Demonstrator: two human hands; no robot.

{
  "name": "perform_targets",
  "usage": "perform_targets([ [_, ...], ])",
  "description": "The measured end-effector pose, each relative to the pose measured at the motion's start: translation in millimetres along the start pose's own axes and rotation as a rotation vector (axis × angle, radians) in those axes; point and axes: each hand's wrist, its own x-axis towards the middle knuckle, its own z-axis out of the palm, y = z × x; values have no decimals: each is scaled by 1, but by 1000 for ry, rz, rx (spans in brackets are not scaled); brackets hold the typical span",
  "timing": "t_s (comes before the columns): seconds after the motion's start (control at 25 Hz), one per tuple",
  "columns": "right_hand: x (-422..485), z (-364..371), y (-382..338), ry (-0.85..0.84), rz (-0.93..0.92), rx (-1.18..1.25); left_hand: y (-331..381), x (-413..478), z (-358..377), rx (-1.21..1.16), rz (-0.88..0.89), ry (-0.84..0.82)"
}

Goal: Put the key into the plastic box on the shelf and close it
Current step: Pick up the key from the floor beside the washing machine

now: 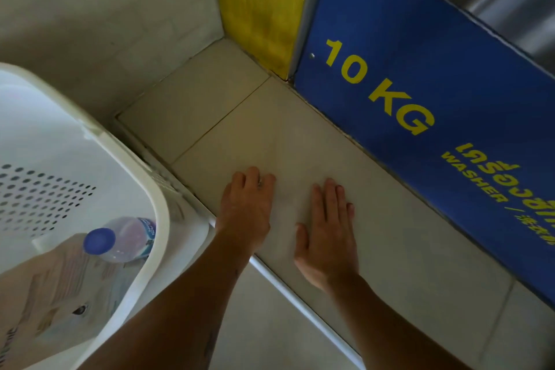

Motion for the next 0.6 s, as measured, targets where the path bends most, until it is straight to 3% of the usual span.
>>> perform_targets([
  [0.2,5,-25,0,-207,12,-27,3,-13,-28,-139,-96,-190],
  [0.36,8,-88,-11,-449,103,-43,23,-32,-89,-250,-62,-364],
  [0.6,-45,-220,-65,-354,125,105,39,-65,-236,-186,-63,-412],
])
